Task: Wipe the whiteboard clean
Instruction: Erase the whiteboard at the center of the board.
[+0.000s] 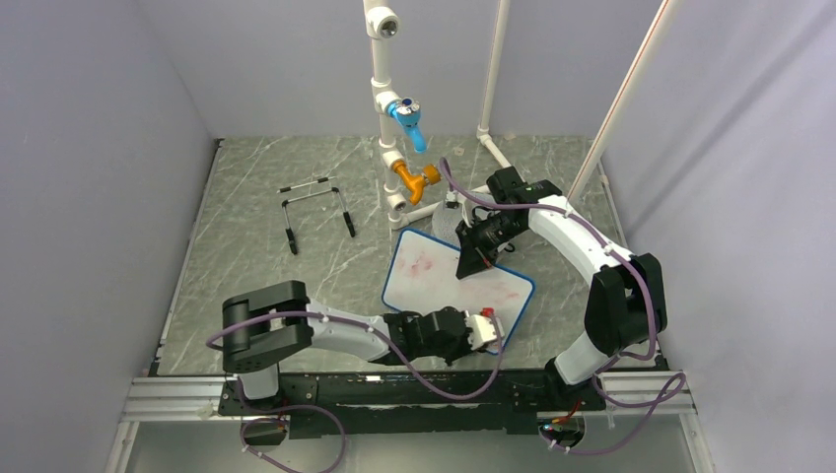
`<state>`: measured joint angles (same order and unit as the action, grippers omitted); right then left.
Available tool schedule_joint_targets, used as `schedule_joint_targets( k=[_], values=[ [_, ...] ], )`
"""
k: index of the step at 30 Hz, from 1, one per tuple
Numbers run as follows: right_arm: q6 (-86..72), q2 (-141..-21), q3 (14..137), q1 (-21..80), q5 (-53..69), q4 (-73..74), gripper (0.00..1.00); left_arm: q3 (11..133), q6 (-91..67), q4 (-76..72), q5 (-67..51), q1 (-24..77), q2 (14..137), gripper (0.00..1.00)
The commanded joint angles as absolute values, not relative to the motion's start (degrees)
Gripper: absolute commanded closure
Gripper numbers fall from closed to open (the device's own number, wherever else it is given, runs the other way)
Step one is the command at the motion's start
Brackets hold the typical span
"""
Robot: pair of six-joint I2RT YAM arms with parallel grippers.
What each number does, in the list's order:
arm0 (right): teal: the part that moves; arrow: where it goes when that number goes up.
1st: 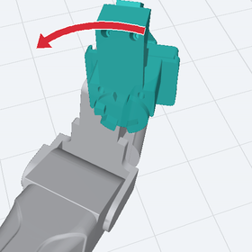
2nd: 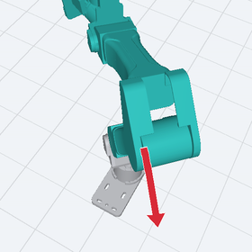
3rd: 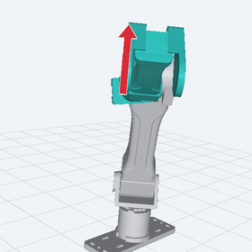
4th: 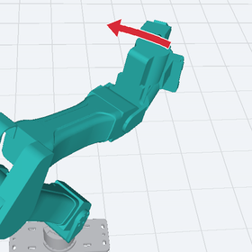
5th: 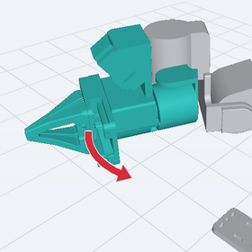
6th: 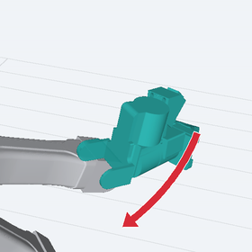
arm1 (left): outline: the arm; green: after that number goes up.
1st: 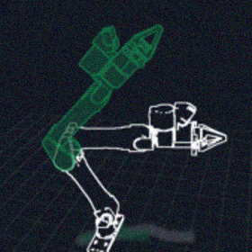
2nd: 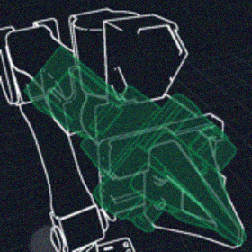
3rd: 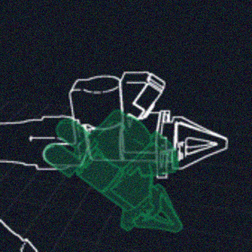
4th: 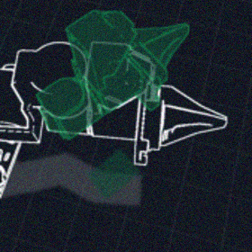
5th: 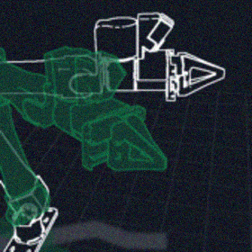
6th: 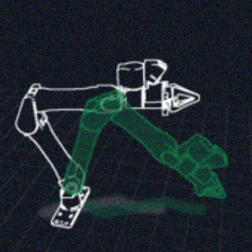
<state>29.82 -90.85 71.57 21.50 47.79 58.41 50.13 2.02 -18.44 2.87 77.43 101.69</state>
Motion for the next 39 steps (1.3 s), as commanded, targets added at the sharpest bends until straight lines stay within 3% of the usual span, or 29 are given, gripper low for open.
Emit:
schedule_joint_targets(
  k=[1,9,17,32,39],
  values=[
    [33.39,-90.05,71.7,21.74,50.61,56.48,1.0,43.34,-4.57,-15.65,19.7,72.73,97.34,1.0],
    [33.53,-89.96,71.67,21.75,50.8,56.52,1.0,32.1,-9.46,-18.51,24.19,68.29,88.59,1.0],
    [33.4,-89.96,71.66,21.79,50.8,56.45,1.0,27.73,-2.77,-28.62,10.67,68.78,82.42,1.0],
    [33.5,-89.75,71.71,21.75,50.86,56.53,1.0,55.4,11.53,-16.6,-7.83,77.79,103.44,1.0],
    [33.45,-89.83,71.66,21.8,50.81,56.49,1.0,63.53,13.07,-10.79,-9.76,78.53,108.5,1.0]
  ],
)
